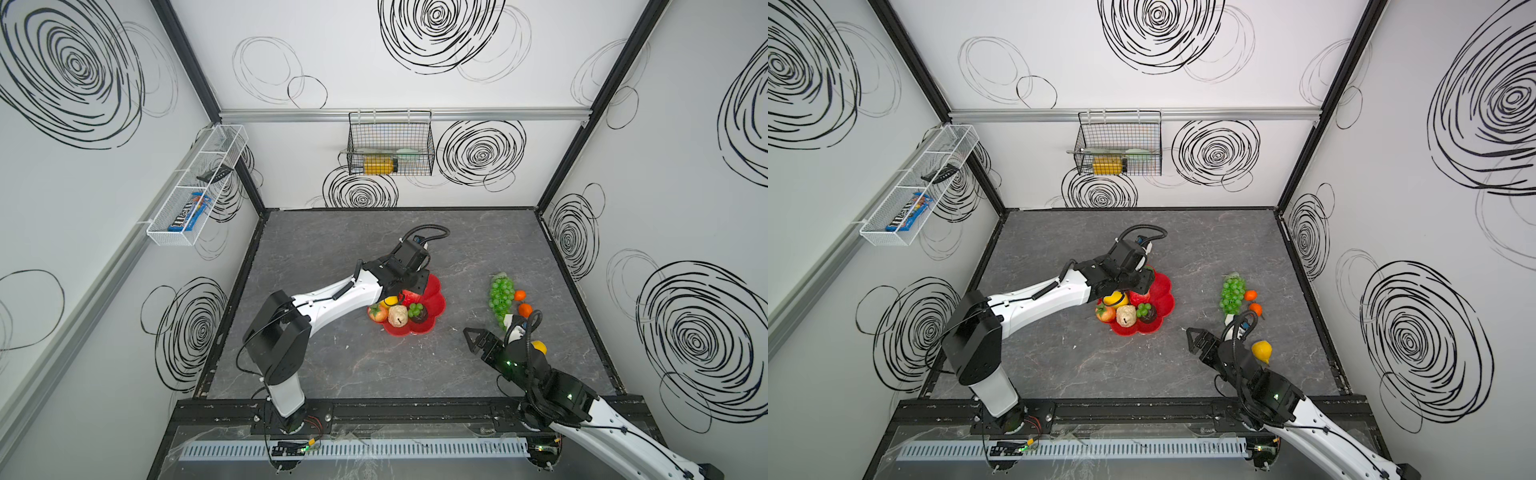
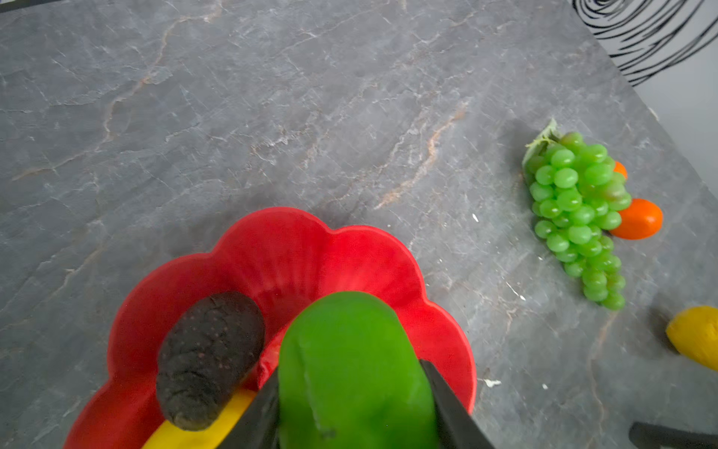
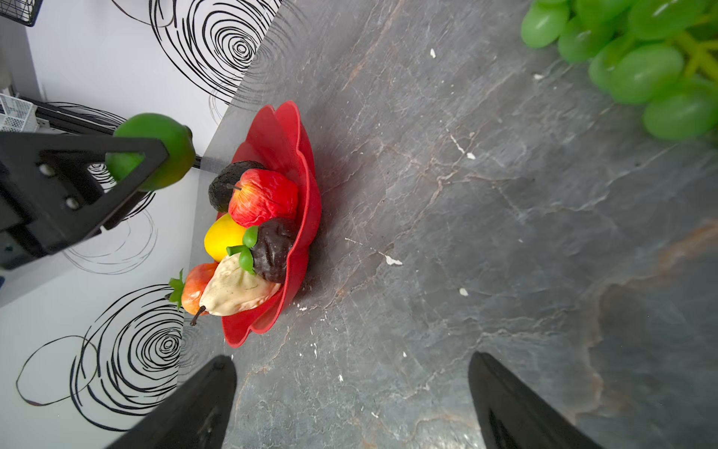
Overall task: Place and organize the fake fruits in the fruit bowl
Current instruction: 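Move the pepper over the bowl with the left gripper while the right gripper withdraws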
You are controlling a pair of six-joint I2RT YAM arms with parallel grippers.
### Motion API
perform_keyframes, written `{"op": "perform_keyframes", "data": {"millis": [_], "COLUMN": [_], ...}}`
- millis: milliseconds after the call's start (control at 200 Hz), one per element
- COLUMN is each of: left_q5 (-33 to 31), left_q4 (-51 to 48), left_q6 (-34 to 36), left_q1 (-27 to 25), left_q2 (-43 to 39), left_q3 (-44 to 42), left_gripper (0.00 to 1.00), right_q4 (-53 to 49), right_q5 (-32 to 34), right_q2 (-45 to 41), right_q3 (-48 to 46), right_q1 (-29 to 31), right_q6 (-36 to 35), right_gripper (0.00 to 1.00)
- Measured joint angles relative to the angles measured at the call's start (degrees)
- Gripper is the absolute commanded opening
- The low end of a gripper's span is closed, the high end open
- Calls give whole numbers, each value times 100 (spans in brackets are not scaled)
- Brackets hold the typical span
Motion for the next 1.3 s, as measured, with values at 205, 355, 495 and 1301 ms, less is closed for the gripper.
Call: {"op": "perform_keyframes", "data": {"millis": [205,355,495,1301], "left_q5": [13,17,63,177], "left_q4": [-363,-632,-782,-1054], "left_q6": [83,118,155,321], "left_q1": [363,511,553,632], "left_q2": [688,1110,1416,1867], "left_q3": [723,1021,1244,1493], "left_gripper": [48,48,49,62], "right_q4": [4,4,7,4], "right_q5": [-35,-57,-66,-133], "right_q2": [-188,-188,-188,-166], "right_q3": [0,0,0,2], "right_q1": [-2,-13,-22,-33], "right_q6": [72,72,72,87], "right_gripper": [97,97,97,97]}}
